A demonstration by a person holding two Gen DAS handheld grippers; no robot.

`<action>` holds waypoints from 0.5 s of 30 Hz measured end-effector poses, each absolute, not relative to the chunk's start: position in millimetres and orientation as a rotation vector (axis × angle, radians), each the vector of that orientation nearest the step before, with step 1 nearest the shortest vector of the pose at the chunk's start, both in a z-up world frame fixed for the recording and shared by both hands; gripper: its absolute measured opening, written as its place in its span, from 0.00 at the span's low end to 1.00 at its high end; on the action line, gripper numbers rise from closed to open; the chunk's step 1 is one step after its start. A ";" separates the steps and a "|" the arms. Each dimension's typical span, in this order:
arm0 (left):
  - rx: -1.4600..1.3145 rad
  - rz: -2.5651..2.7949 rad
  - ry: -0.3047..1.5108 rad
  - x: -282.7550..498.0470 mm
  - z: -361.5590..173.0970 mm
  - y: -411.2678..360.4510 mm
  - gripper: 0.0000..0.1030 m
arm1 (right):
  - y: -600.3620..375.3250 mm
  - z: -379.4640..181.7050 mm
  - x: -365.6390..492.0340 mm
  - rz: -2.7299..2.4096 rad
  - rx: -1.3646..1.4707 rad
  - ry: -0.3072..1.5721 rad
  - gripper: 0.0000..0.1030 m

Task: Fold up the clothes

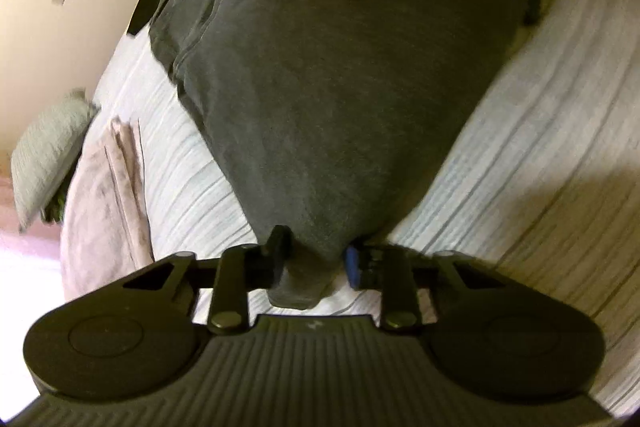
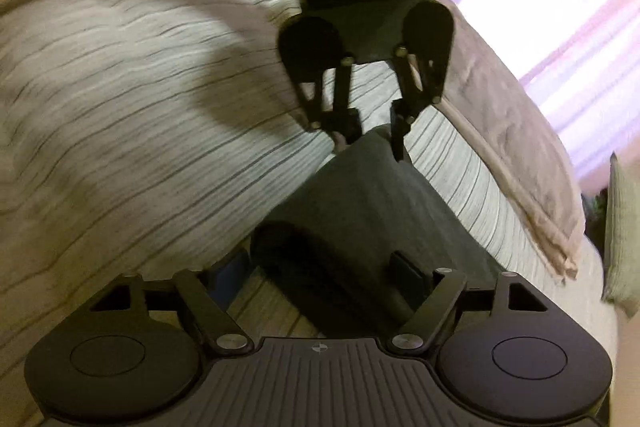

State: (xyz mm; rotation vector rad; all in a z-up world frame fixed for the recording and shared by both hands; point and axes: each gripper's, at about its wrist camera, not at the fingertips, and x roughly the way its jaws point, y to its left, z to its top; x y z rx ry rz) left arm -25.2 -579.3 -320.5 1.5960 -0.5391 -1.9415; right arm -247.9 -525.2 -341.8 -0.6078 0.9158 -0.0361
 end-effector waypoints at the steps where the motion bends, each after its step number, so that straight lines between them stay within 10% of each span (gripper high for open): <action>1: 1.591 -1.941 -0.526 -25.4 -319.2 -580.3 0.21 | -523.1 -343.8 -250.0 -0.032 -0.643 0.924 0.75; 6: 1.563 -1.923 -0.497 -27.0 -314.7 -580.1 0.20 | -524.8 -348.1 -254.7 -0.025 -0.711 0.903 0.74; 11: 1.525 -1.882 -0.433 -28.3 -308.3 -584.1 0.13 | -526.7 -339.3 -249.2 -0.012 -0.652 0.910 0.27; 15: 1.507 -1.881 -0.421 -28.8 -294.3 -582.7 0.08 | -530.6 -311.7 -250.8 -0.066 -0.547 0.901 0.21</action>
